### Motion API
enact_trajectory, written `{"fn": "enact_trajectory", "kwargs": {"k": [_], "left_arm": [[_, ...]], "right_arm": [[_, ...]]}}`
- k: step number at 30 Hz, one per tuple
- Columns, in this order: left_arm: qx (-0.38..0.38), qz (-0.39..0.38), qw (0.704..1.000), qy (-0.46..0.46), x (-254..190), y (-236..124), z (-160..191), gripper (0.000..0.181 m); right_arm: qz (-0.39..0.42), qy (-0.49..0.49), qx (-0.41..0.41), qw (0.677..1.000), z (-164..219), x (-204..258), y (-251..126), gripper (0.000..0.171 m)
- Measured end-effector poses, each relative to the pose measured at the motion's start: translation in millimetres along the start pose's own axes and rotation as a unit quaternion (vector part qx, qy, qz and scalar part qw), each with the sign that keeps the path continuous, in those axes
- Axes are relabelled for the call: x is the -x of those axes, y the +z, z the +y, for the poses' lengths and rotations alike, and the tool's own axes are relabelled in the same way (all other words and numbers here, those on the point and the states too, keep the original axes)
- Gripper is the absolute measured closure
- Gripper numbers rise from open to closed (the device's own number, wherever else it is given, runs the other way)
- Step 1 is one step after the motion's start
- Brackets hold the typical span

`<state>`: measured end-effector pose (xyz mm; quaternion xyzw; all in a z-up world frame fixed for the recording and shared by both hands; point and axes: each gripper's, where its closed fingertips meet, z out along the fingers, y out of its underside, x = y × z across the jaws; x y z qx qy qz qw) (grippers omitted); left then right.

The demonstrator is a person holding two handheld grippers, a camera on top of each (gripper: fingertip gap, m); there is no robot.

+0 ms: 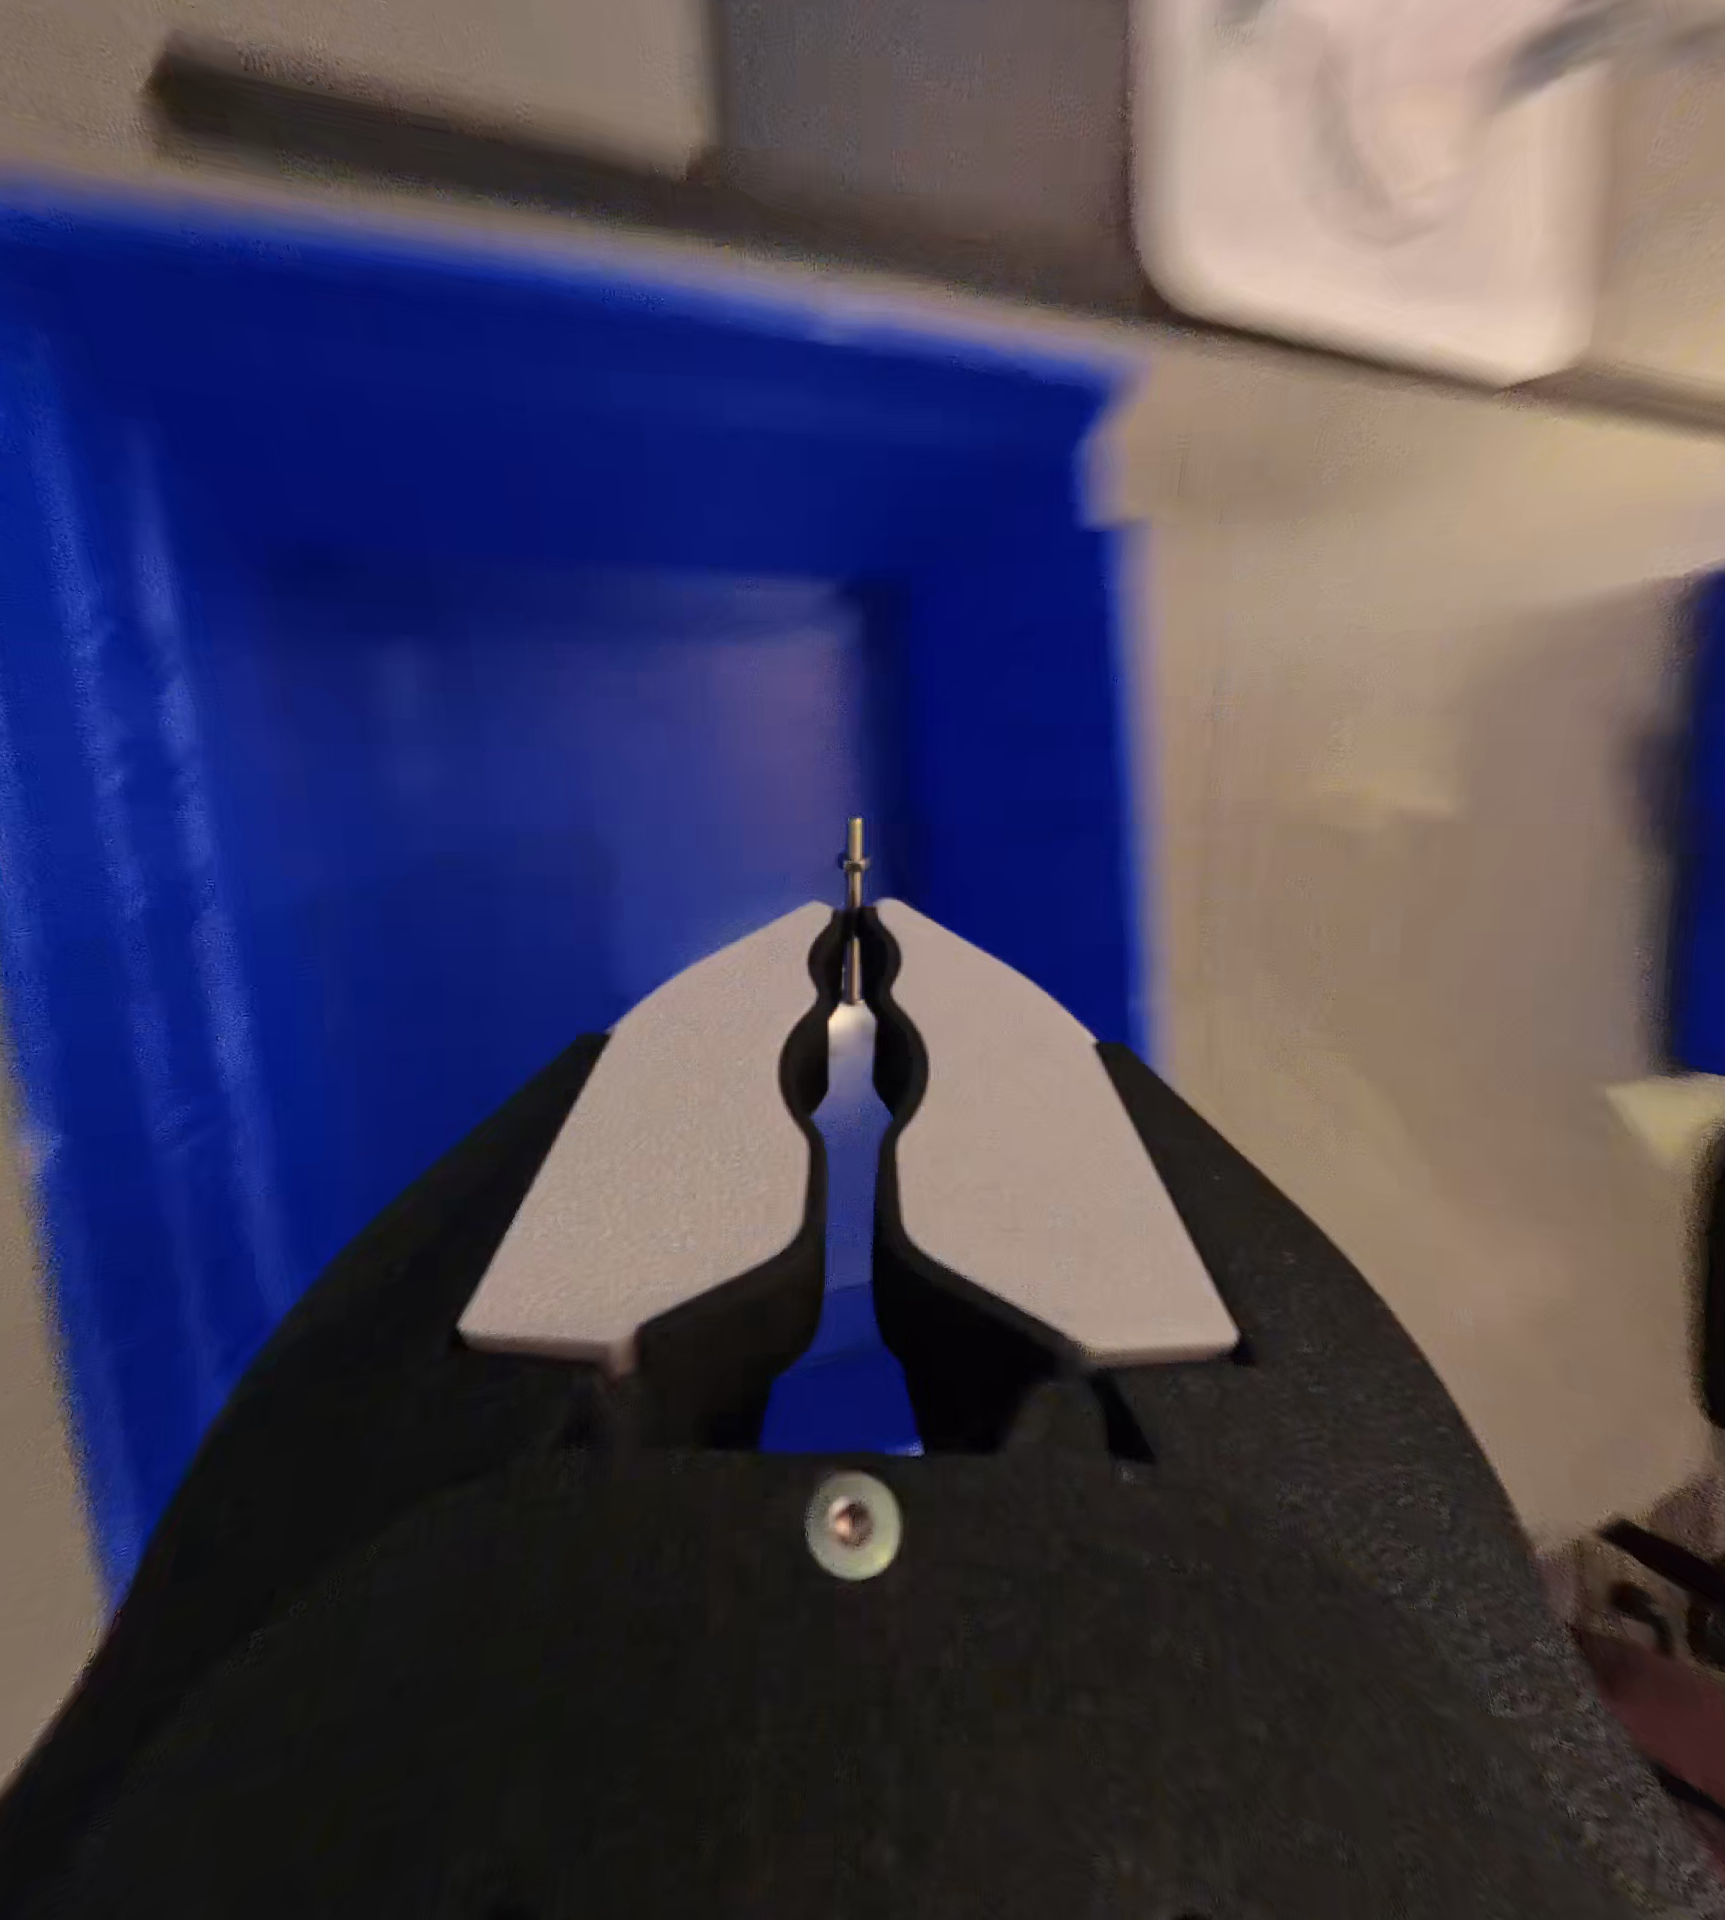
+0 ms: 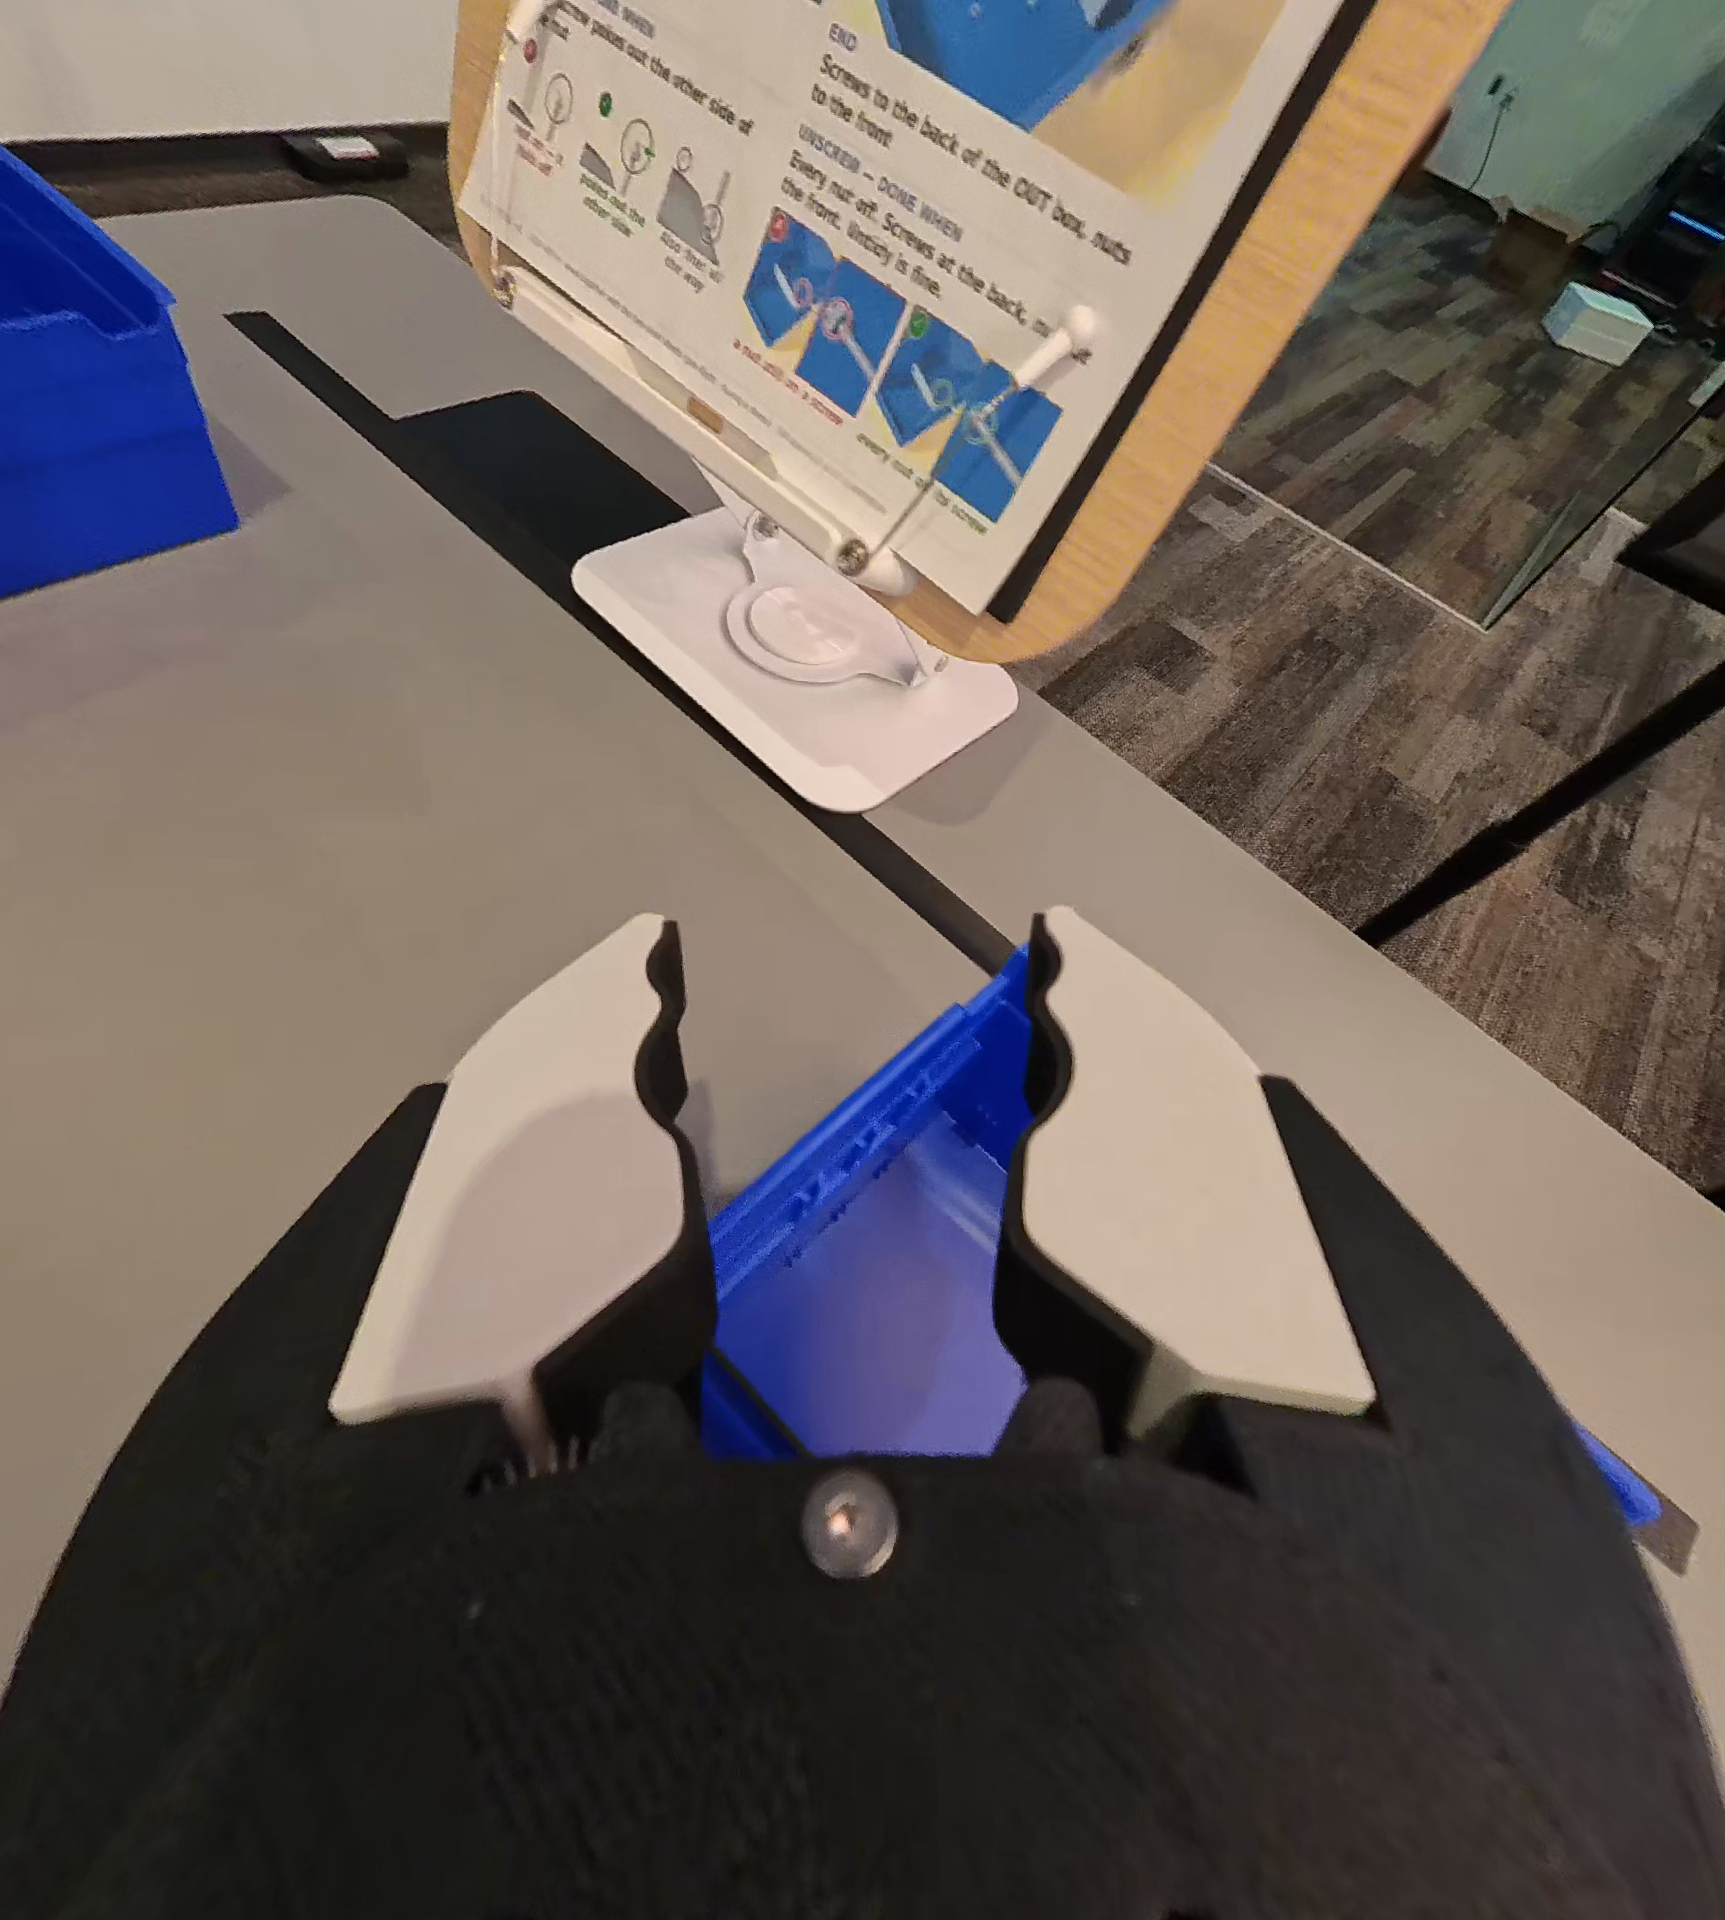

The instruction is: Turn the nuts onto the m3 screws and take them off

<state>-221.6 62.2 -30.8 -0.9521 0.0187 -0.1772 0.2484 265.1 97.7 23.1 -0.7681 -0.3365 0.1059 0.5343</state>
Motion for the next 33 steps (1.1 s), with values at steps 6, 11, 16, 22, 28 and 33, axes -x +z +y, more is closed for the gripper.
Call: {"fn": "enact_trajectory", "kwargs": {"k": [6,11,16,22,28,33], "left_arm": [[-0.127,0.299,0.926,0.194,-187,-55,-10,0.179],[-0.139,0.433,0.842,0.291,-283,-66,26,0.179],[-0.159,0.415,0.817,0.367,-307,-49,38,0.179],[-0.197,0.479,0.78,0.352,-309,-69,38,0.179],[-0.242,0.509,0.736,0.375,-315,-86,45,0.179],[-0.239,0.547,0.71,0.375,-331,-102,55,0.179]], "right_arm": [[-0.12,0.021,-0.089,0.989,-46,66,3,0.108],[-0.292,0.07,-0.2,0.933,-98,152,-20,0.113],[-0.362,0.099,-0.252,0.892,-121,187,-46,0.123],[-0.374,0.112,-0.229,0.892,-127,199,-56,0.129],[-0.405,0.118,-0.196,0.885,-149,231,-69,0.129],[-0.433,0.088,-0.235,0.866,-163,251,-76,0.132]]}}
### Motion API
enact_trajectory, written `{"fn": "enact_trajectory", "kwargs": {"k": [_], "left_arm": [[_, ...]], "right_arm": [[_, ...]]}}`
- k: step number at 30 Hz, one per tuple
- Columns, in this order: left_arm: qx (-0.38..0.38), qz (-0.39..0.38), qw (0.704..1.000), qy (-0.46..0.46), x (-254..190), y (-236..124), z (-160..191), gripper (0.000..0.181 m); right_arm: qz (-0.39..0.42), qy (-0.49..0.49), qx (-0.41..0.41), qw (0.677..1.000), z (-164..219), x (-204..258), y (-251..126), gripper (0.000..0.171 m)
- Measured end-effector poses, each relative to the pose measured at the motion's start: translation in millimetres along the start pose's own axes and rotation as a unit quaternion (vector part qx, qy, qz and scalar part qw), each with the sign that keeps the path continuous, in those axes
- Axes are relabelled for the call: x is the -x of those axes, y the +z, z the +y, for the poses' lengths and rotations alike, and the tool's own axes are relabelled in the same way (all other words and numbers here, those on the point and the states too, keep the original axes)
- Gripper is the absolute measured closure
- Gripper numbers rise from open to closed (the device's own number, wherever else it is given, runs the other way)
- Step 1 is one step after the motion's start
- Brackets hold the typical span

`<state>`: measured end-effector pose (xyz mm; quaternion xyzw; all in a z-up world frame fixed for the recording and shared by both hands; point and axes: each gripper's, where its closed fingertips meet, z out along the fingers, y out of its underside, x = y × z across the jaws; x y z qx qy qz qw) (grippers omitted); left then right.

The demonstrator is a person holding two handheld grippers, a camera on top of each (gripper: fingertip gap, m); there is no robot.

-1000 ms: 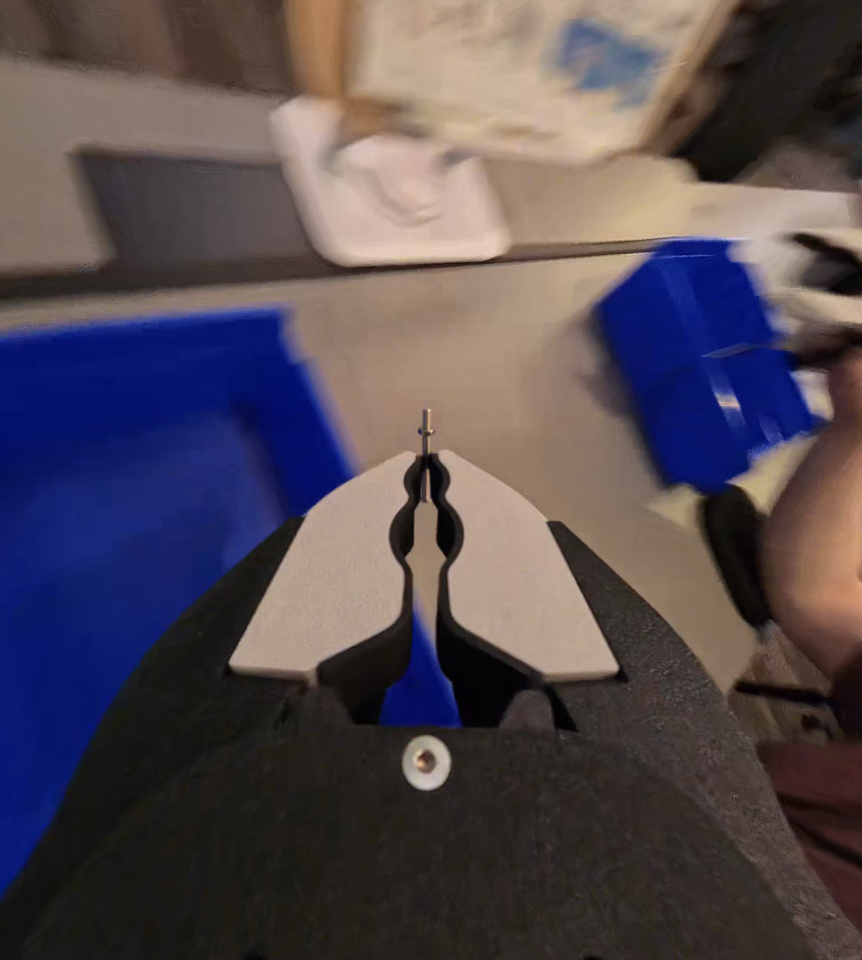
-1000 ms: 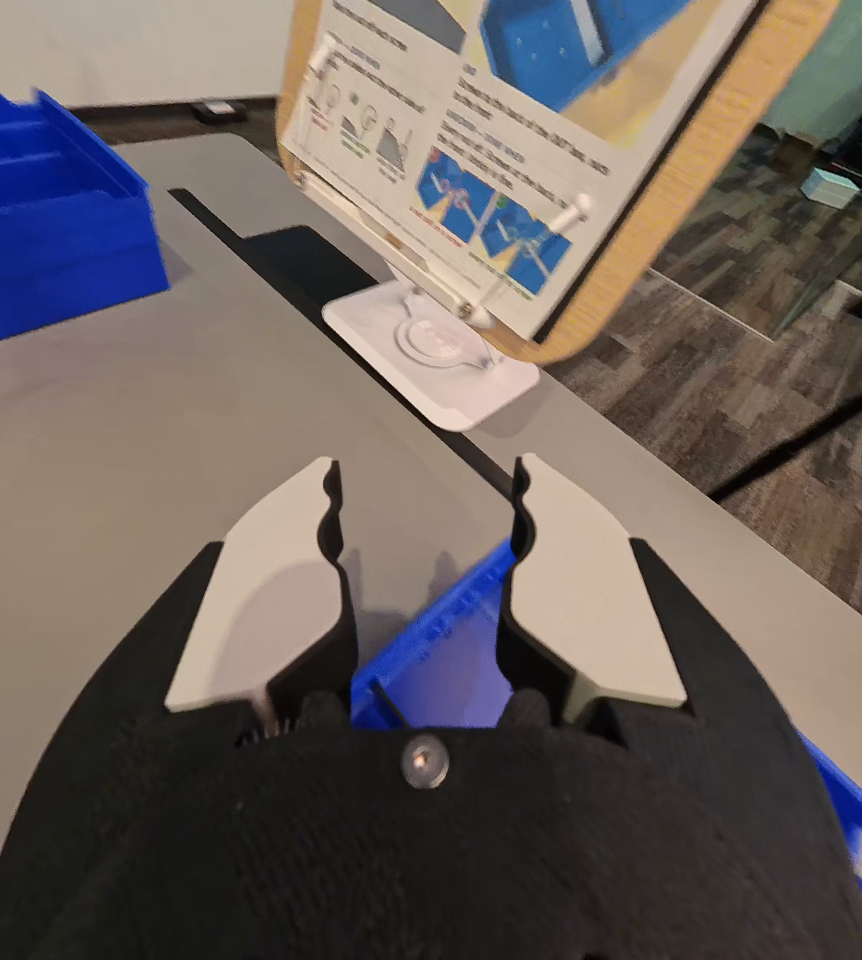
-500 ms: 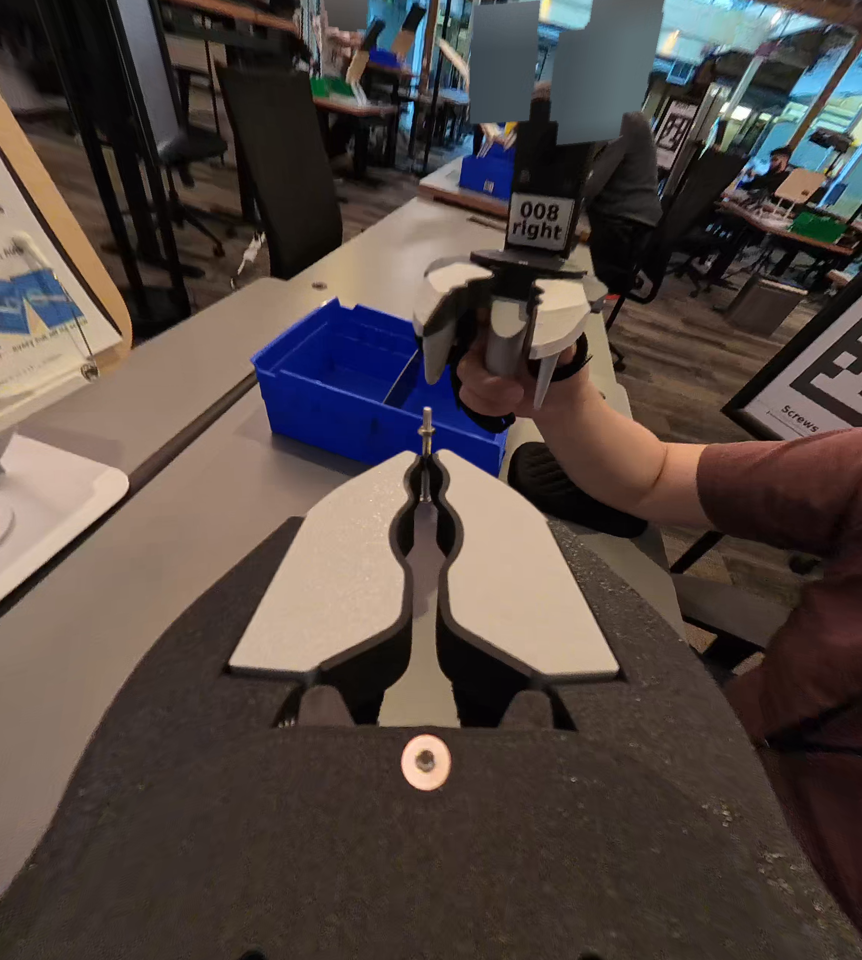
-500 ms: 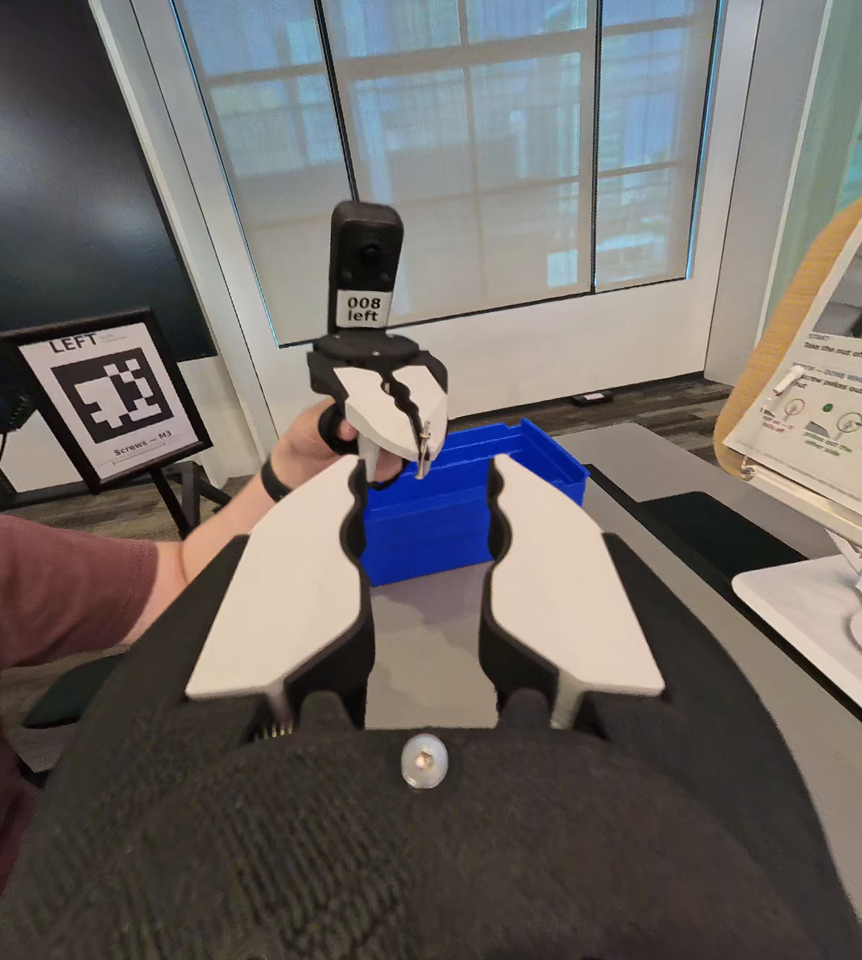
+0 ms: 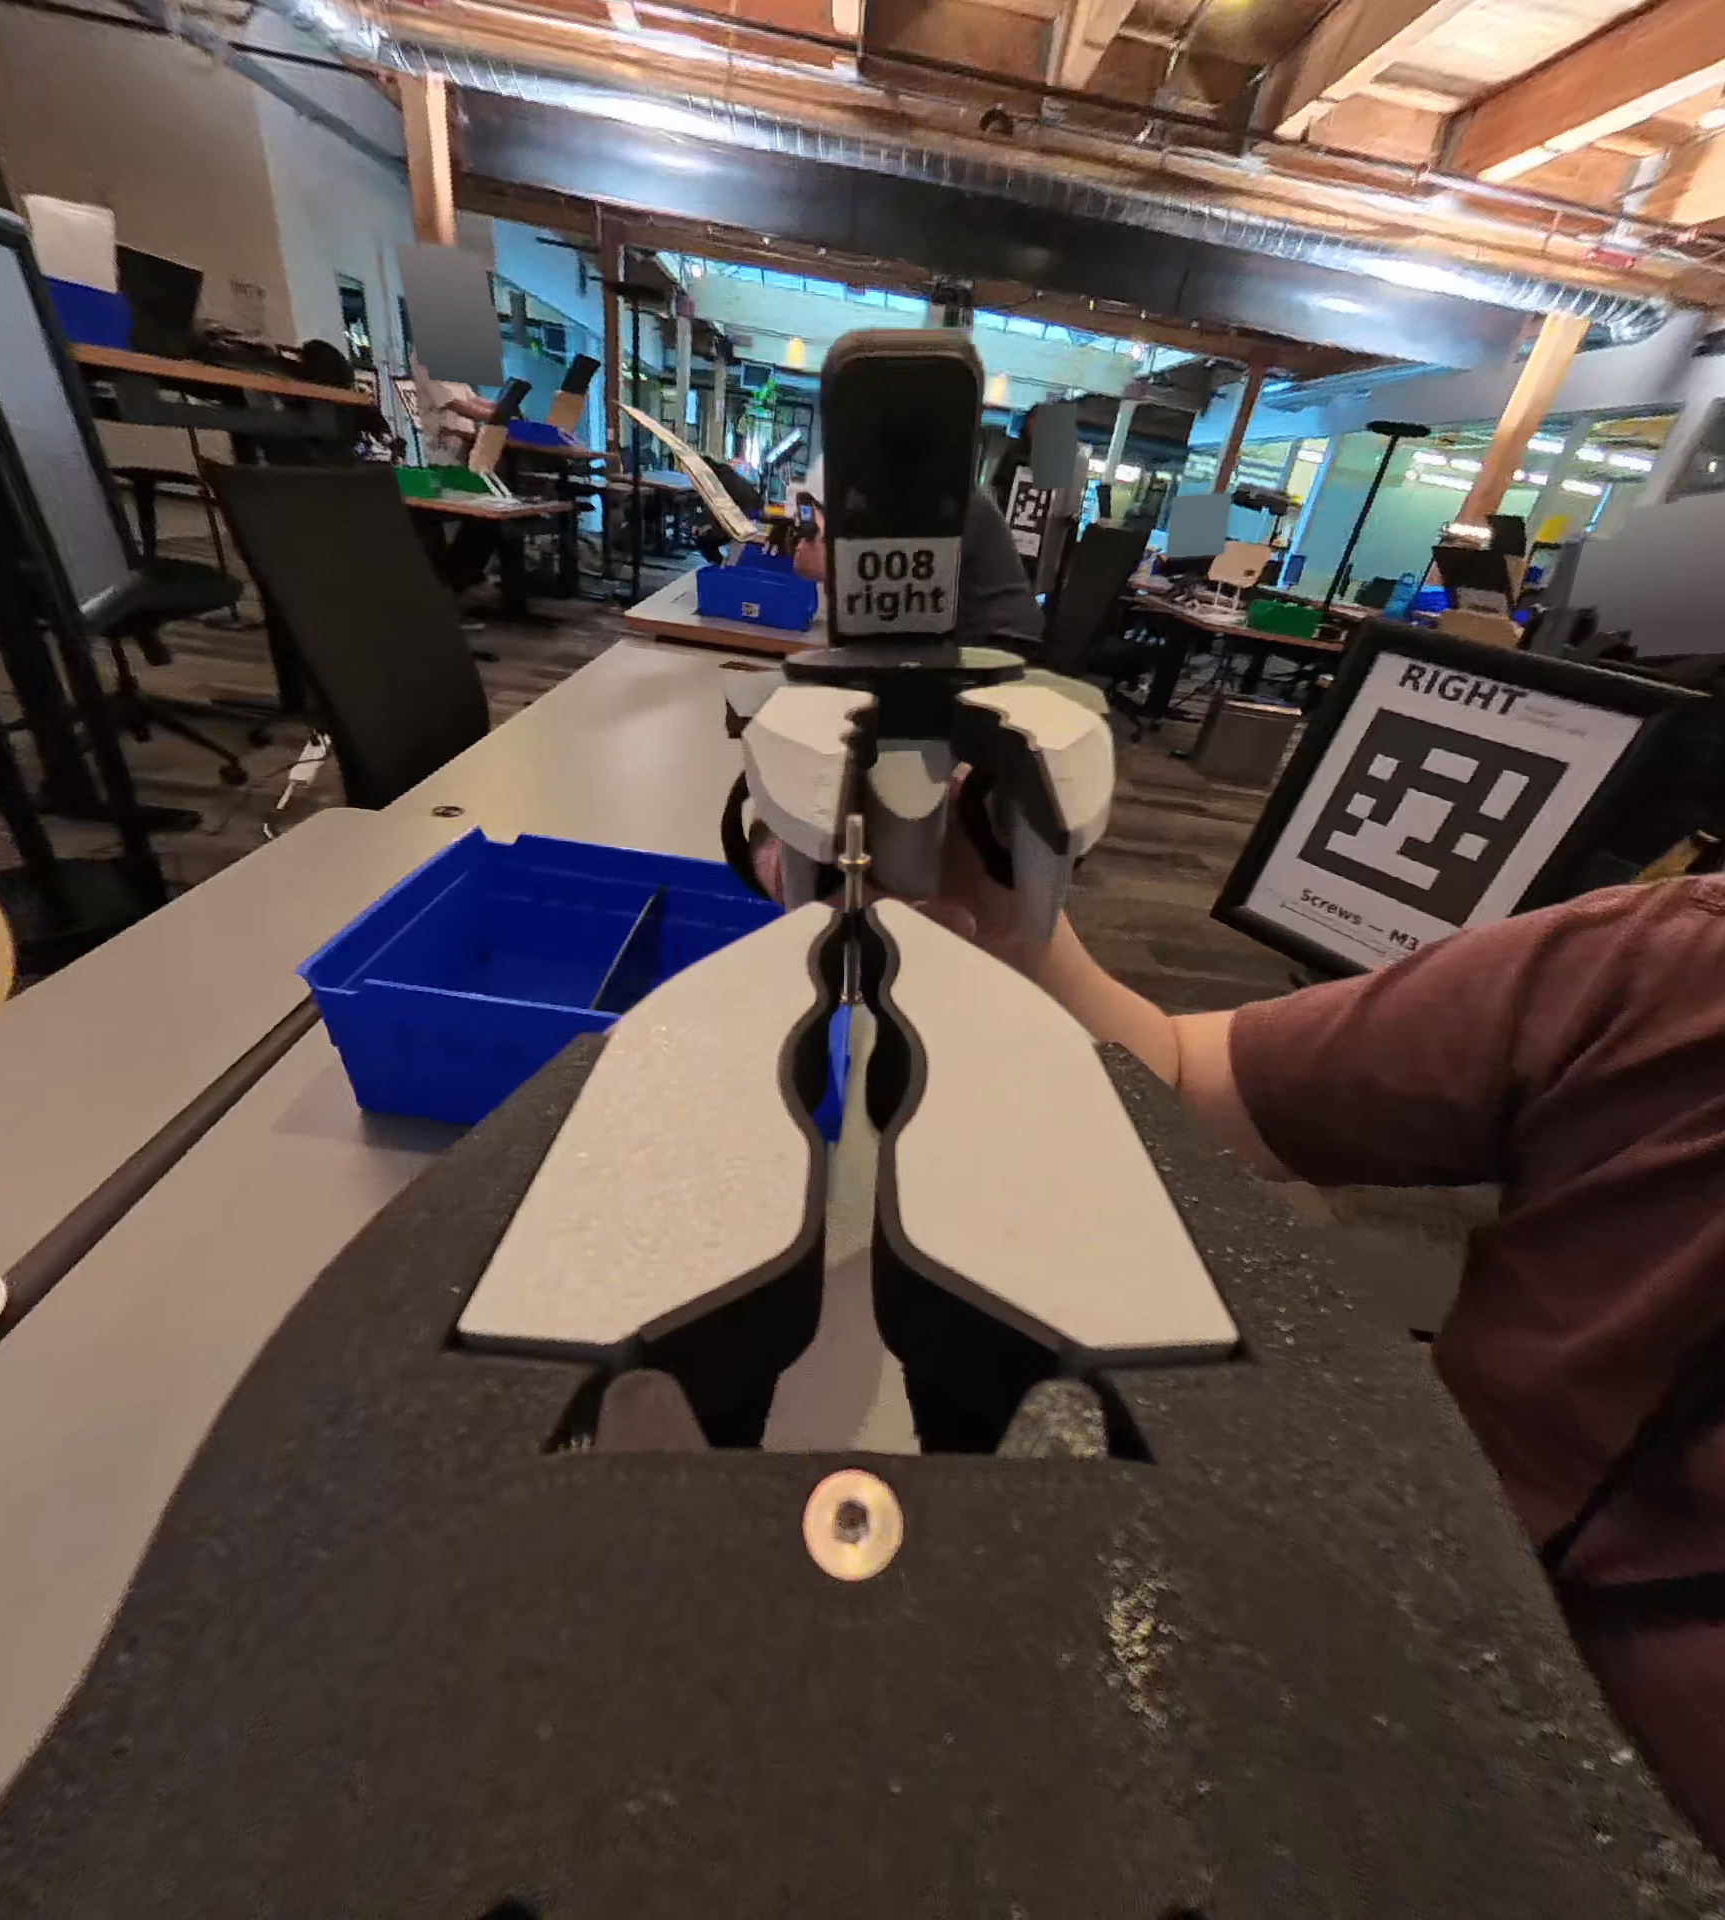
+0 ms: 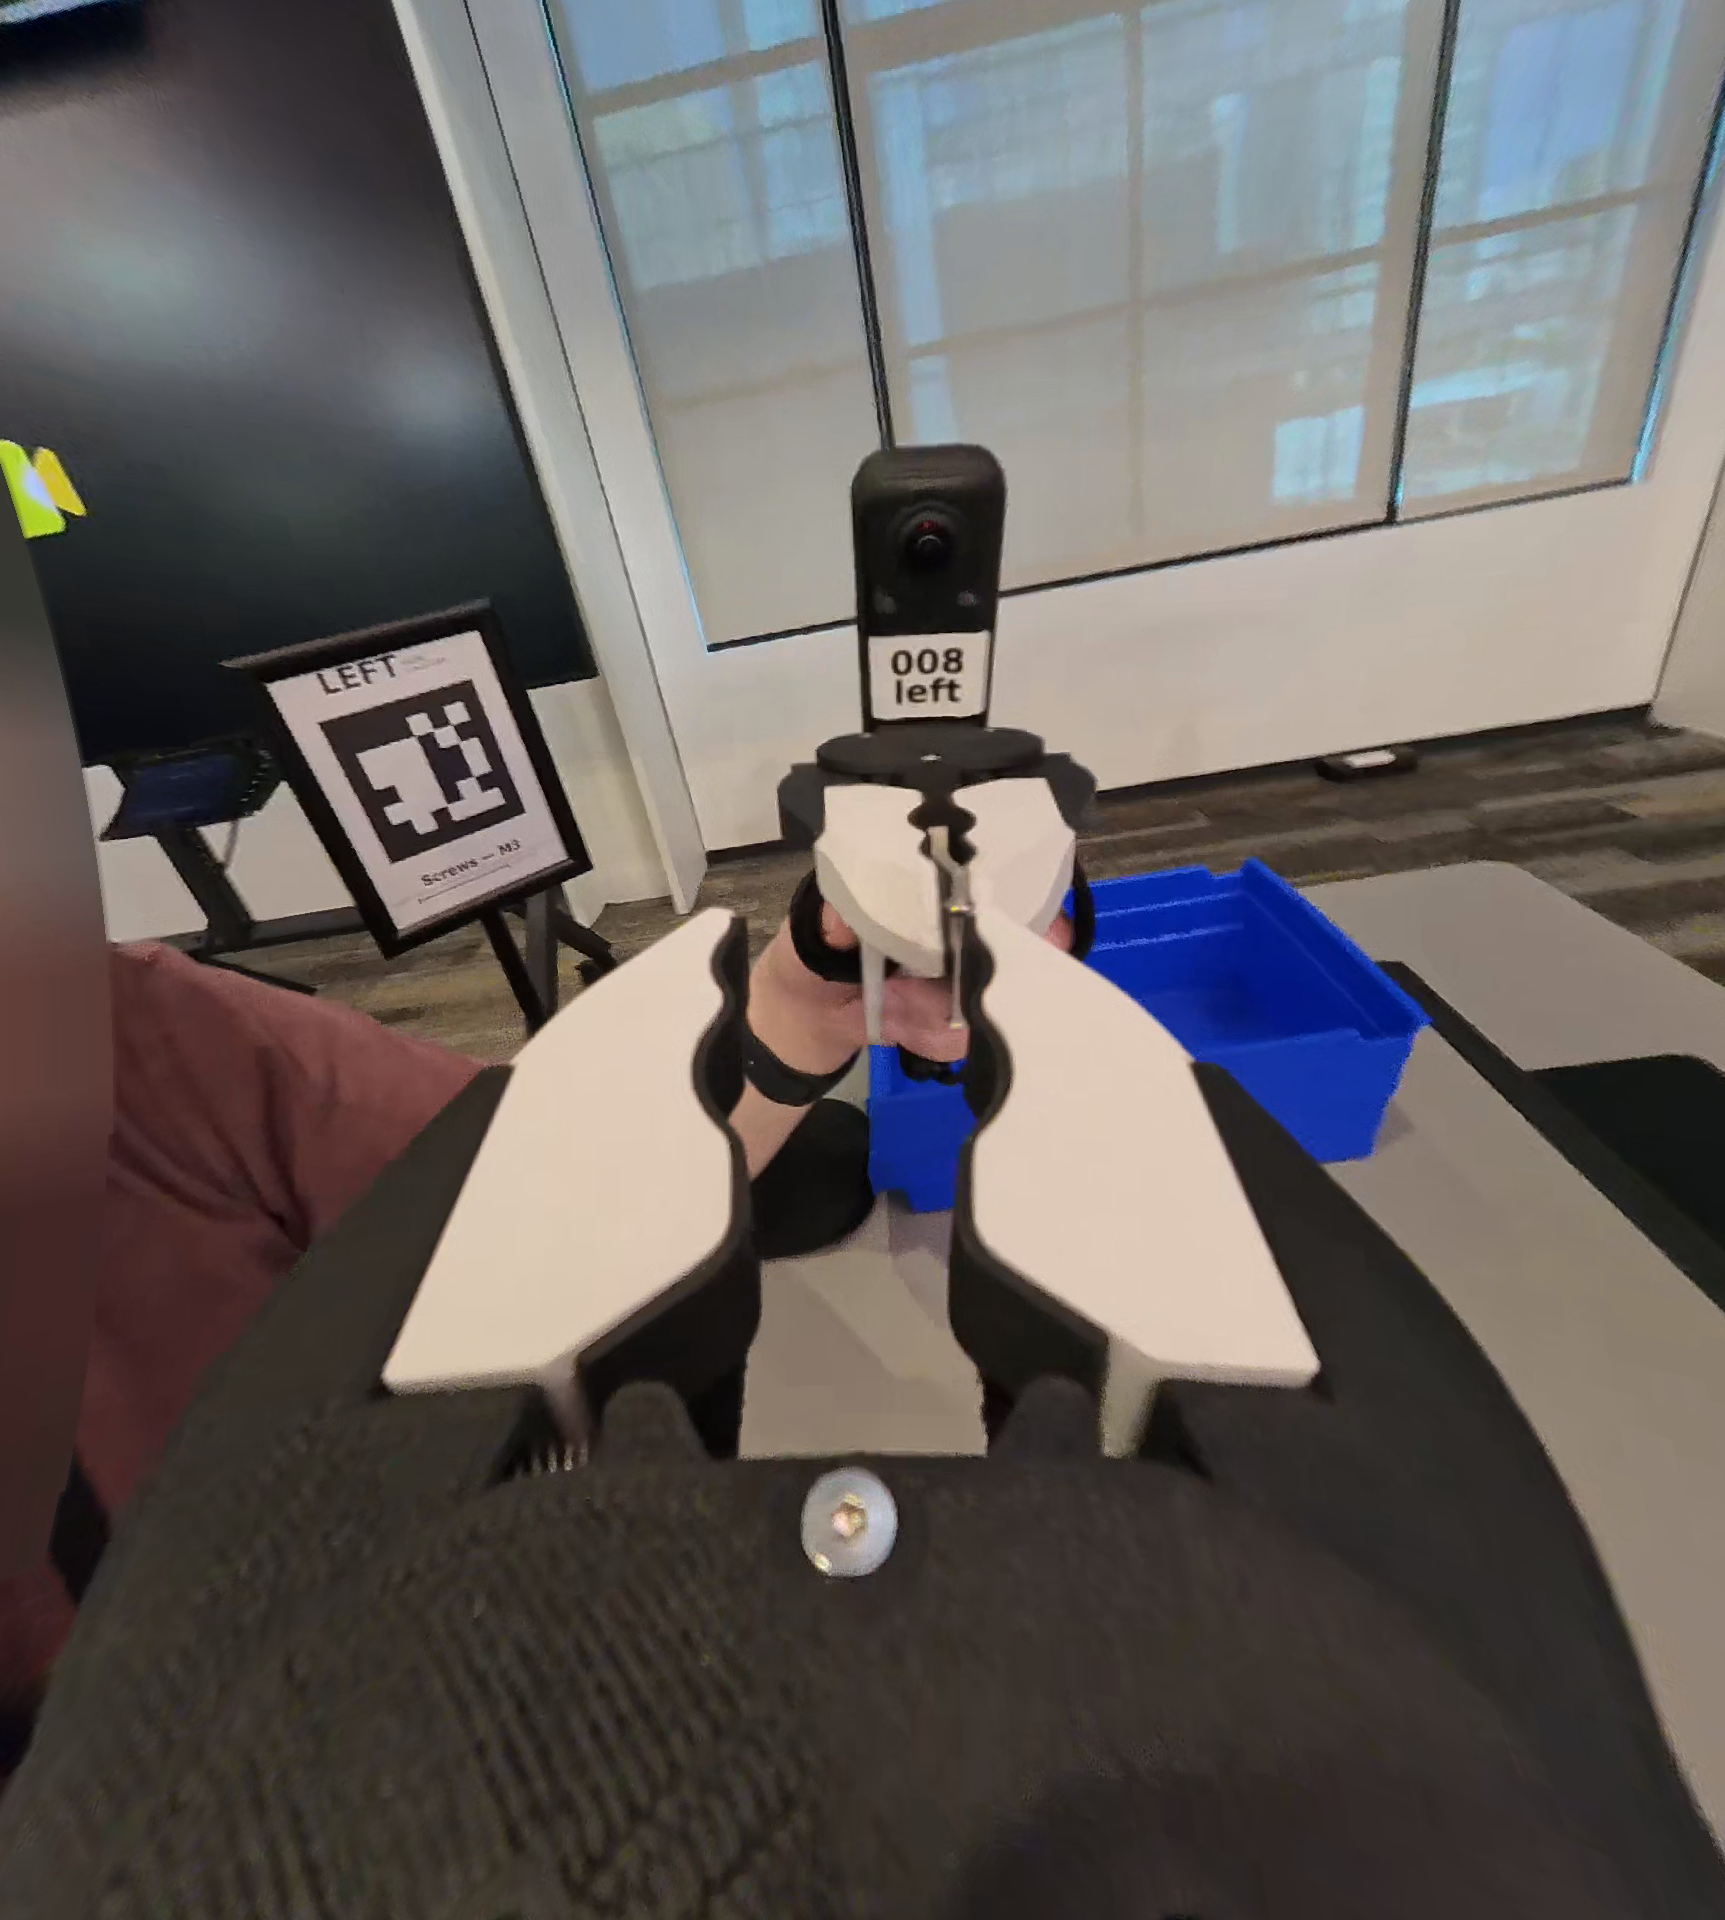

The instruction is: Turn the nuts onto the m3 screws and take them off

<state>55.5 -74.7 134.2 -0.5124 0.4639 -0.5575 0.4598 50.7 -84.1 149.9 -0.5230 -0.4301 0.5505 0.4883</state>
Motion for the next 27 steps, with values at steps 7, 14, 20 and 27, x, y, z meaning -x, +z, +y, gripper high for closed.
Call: {"fn": "enact_trajectory", "kwargs": {"k": [7,14,20,27], "left_arm": [[0.066,-0.047,0.995,0.056,3,14,24,0.179],[0.067,-0.06,0.994,0.068,-2,21,25,0.179],[0.056,-0.053,0.996,0.045,0,27,28,0.179],[0.046,-0.049,0.997,0.031,4,27,28,0.179]], "right_arm": [[0.142,-0.138,-0.018,0.98,-15,-16,-40,0.136],[0.088,-0.109,0.016,0.99,2,-16,-33,0.149],[0.038,-0.062,0.003,0.997,5,-8,-25,0.156],[0.044,-0.053,0.014,0.998,9,-16,-27,0.16]]}}
